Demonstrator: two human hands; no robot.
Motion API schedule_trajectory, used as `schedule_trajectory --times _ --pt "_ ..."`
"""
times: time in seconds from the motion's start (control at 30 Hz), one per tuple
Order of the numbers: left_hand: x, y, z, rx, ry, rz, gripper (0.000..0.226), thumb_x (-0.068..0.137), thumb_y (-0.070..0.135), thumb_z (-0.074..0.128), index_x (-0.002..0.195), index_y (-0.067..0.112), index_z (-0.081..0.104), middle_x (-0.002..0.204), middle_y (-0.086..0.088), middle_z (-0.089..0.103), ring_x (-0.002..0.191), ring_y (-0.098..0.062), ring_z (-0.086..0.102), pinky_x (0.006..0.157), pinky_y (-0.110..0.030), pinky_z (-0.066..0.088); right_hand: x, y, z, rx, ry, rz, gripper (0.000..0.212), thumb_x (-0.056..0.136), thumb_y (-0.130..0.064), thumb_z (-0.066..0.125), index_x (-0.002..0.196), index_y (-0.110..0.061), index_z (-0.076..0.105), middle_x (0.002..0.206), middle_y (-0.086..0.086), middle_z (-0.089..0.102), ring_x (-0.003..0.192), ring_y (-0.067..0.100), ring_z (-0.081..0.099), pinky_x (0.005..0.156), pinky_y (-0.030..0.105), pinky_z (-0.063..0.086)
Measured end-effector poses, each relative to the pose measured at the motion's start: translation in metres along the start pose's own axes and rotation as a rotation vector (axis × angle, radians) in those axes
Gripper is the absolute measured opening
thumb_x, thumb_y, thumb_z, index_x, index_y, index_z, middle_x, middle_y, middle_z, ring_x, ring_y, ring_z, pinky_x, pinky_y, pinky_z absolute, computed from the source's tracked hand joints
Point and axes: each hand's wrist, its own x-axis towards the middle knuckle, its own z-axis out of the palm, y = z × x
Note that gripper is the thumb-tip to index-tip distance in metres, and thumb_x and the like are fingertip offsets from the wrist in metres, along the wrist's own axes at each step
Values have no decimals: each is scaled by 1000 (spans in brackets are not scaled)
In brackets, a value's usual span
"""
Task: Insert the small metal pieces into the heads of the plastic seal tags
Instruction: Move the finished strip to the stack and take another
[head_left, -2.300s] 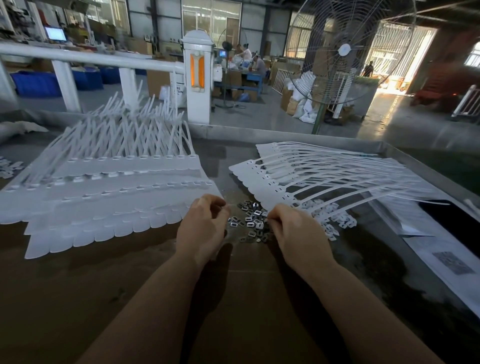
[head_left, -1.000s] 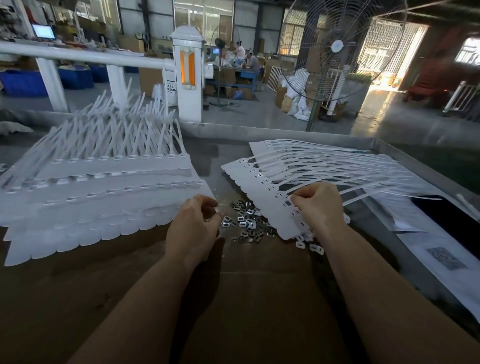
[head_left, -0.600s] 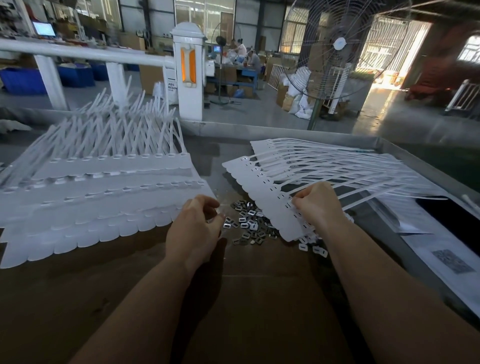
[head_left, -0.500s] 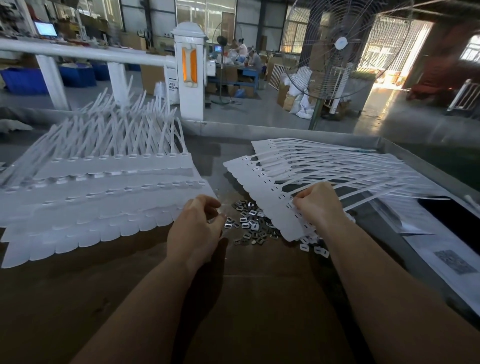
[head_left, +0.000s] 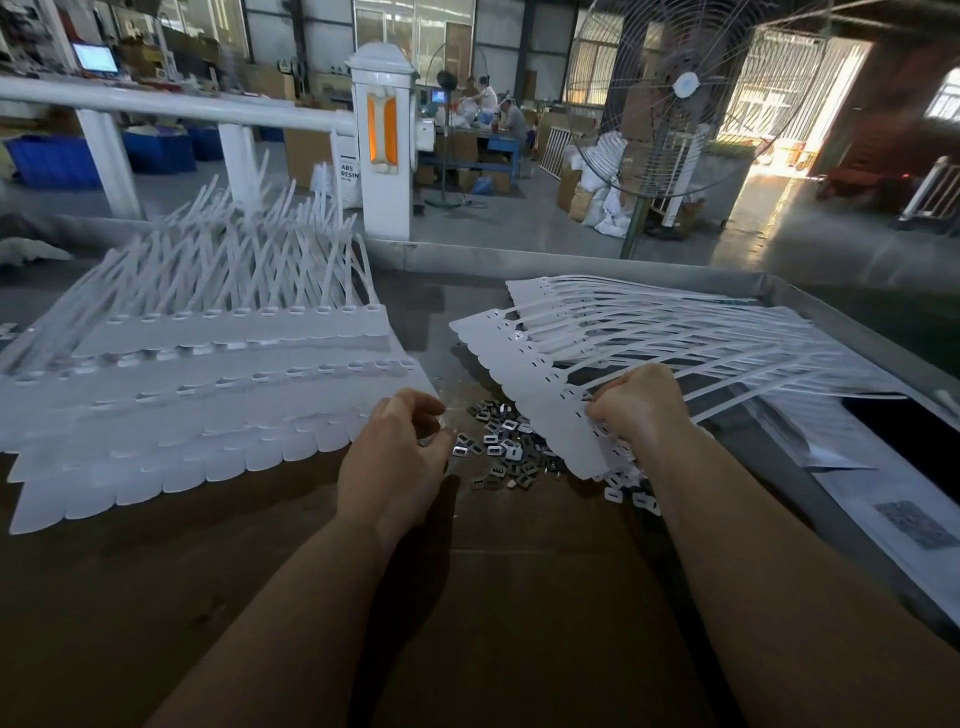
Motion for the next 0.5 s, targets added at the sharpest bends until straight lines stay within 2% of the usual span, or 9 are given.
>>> schedule_trajectory --times 0.1,0.17,0.23,0.33,0.4,0.5 --pt "-1 0 0 1 -3 1 19 88 29 61 105 25 55 103 5 60 89 -6 54 77 -21 41 -1 0 0 14 -8 17 23 72 2 64 94 -5 65 83 12 68 76 23 66 75 38 58" --pt "0 0 0 3 -4 -1 19 88 29 61 105 25 55 103 6 59 89 -6 53 78 -22 41 -2 2 0 -10 4 -15 21 74 0 66 94 -4 68 85 14 69 77 22 66 77 41 58" --pt "0 0 -1 2 -7 -2 19 88 29 61 105 25 55 103 5 60 89 -6 53 78 -23 42 -5 4 -3 -34 18 -78 13 77 -2 68 89 -4 71 83 12 70 73 18 65 73 37 58" --pt "1 -1 0 5 -8 -7 19 88 30 60 106 24 55 103 6 60 89 -6 53 77 -23 41 -11 9 -8 24 53 -185 13 83 -4 64 86 -12 74 73 0 68 60 11 61 53 26 52" --pt "1 -1 0 9 -7 -10 19 88 31 60 106 25 55 103 6 60 88 -5 52 75 -22 39 -15 12 -12 70 99 -236 18 84 -3 61 89 -15 73 81 -2 69 65 10 62 59 24 52" --pt "1 -1 0 2 -12 -18 18 88 32 60 104 26 55 103 6 60 88 -5 52 75 -22 38 -18 16 -20 -35 160 -294 22 87 -2 58 96 -16 72 99 0 68 84 14 63 77 29 53"
